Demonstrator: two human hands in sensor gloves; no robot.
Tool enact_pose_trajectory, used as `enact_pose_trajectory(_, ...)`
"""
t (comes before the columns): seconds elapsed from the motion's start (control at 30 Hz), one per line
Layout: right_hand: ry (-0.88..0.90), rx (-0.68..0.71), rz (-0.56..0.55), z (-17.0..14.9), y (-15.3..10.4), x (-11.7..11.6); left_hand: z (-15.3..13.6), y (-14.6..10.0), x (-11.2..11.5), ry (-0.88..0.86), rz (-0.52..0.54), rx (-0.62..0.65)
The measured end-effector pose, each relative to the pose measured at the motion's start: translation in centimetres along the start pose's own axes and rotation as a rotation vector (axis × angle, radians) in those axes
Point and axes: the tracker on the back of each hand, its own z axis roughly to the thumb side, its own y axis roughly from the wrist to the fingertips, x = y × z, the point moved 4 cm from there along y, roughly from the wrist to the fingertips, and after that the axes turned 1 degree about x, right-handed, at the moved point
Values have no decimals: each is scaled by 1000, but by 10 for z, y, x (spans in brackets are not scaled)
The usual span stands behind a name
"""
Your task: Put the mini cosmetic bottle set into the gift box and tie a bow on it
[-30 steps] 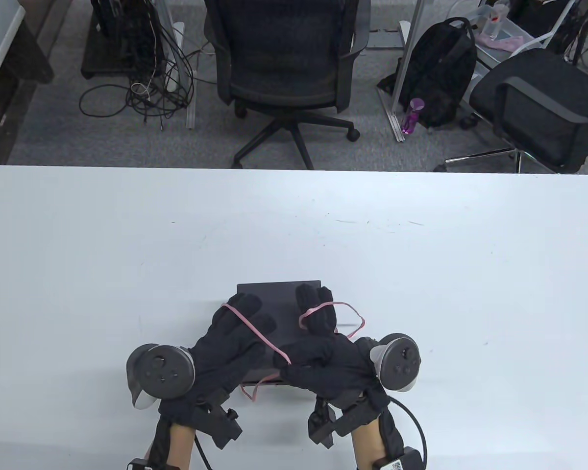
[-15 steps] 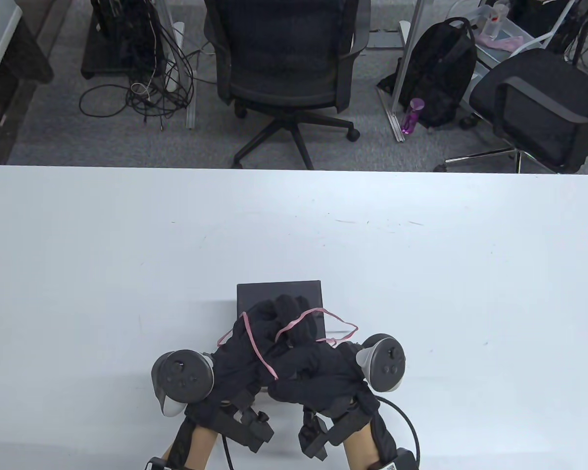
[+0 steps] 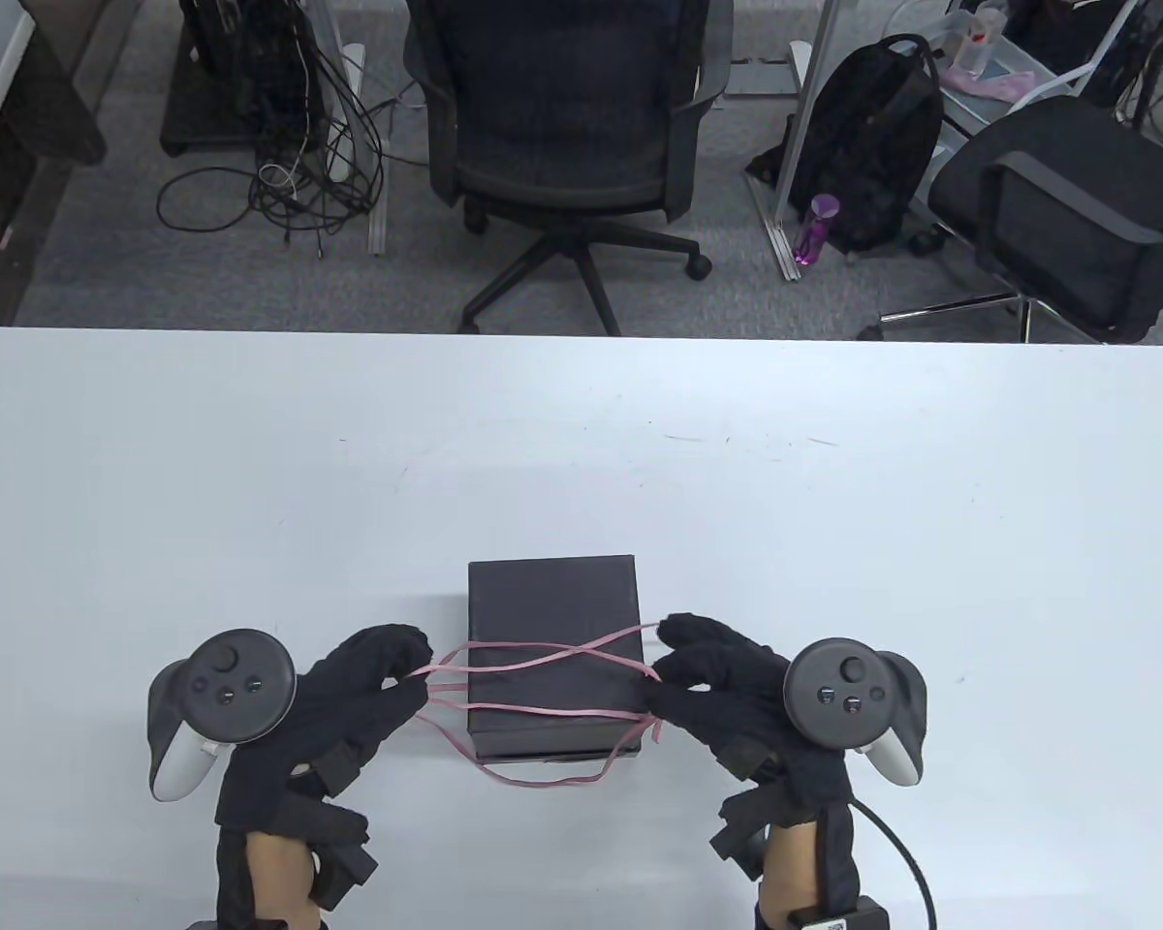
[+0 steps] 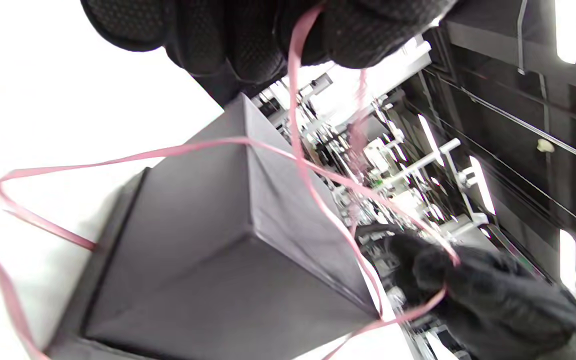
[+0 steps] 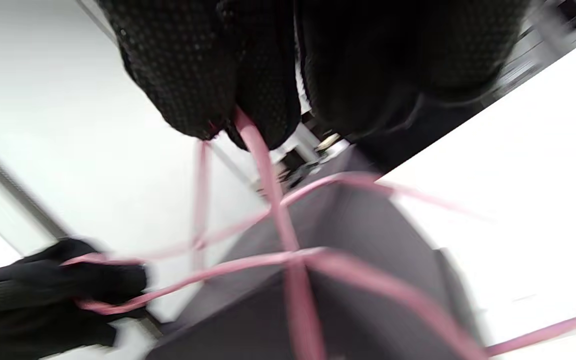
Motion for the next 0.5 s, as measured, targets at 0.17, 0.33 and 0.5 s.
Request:
enact_pose_trajectory(0.17, 112, -158, -101, -27, -6, 12, -20, -6, -18, -141, 181, -83)
enact_pose_trajectory(0.33, 273, -183, -232, -43, -9, 16, -33, -13, -29, -314, 402, -87)
enact_pose_trajectory(0.5, 53, -174, -428, -39, -17, 34, -28, -34, -50, -24, 731, -105)
